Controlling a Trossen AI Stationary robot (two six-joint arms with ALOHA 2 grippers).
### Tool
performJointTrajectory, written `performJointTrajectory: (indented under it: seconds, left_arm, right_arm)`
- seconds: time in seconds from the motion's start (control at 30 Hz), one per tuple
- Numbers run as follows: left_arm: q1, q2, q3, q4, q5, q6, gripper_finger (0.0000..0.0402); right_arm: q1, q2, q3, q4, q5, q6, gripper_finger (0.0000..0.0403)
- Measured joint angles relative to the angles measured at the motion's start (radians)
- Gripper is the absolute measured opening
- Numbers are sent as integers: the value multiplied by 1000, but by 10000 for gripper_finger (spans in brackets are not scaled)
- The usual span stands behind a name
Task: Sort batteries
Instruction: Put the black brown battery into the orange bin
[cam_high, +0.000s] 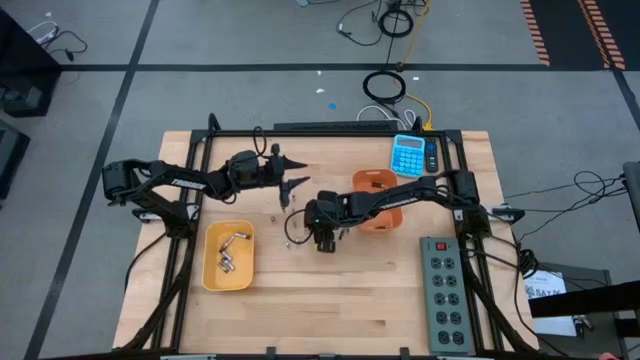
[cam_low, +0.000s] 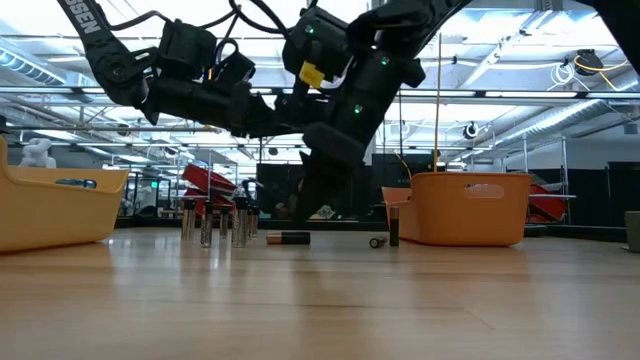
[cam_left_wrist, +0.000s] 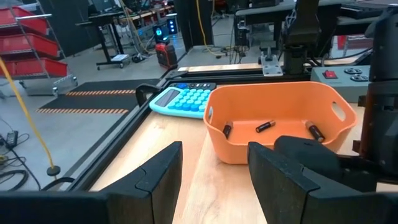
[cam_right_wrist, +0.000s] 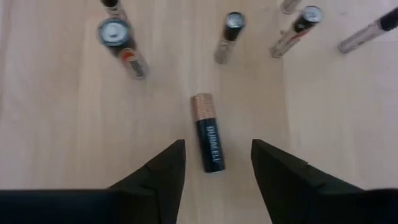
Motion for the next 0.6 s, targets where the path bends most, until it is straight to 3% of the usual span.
performJointTrajectory:
  seconds: [0.43,0.6]
  left_arm:
    - [0,0,0,0,-9,0,192]
    - [0,0,0,-1,-9,0,192]
  right_arm:
    - [-10,75,3,52,-72,-9,150]
    - [-15,77,3,30,-69,-8,96]
